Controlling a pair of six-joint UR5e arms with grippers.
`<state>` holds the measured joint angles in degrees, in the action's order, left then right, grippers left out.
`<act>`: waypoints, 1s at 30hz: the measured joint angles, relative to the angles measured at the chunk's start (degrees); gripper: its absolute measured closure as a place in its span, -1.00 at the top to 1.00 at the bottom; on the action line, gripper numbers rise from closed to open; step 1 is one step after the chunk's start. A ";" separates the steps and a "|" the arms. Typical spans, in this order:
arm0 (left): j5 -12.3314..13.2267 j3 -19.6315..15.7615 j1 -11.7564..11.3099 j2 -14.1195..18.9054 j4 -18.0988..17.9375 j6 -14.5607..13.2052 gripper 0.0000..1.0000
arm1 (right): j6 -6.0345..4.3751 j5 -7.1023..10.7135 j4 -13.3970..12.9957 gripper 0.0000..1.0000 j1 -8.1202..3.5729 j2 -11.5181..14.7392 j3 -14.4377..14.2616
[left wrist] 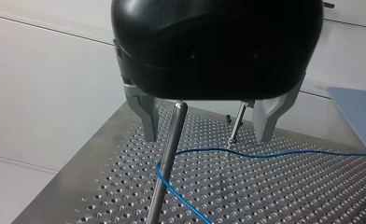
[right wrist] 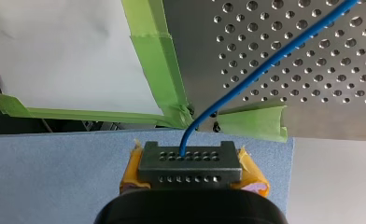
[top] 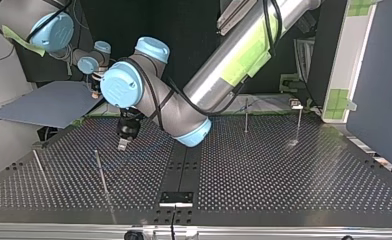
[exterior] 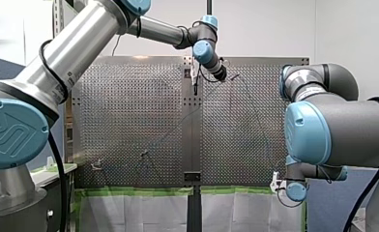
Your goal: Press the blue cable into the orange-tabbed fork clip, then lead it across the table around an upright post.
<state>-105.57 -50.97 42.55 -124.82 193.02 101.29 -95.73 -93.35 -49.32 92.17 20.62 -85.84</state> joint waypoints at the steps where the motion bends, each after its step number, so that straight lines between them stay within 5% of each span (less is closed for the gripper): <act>1: 0.01 0.00 0.00 0.00 0.00 -0.01 1.00 | 0.00 0.00 0.00 -1.00 0.00 0.00 0.01; 12: -0.13 -0.03 0.01 0.02 0.06 -0.14 1.00 | 0.00 0.07 0.02 -1.00 -0.01 0.00 0.00; 22: -4.63 -4.27 0.22 3.72 -1.10 -0.16 1.00 | 0.00 0.22 0.25 -1.00 -0.18 0.00 0.00; 30: -2.03 -8.80 -0.47 8.22 -5.46 3.71 1.00 | 0.00 0.64 0.27 -1.00 -0.24 0.00 0.00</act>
<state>-107.60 -59.77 42.08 -116.60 187.56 104.99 -95.73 -92.71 -49.05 91.93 20.62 -85.84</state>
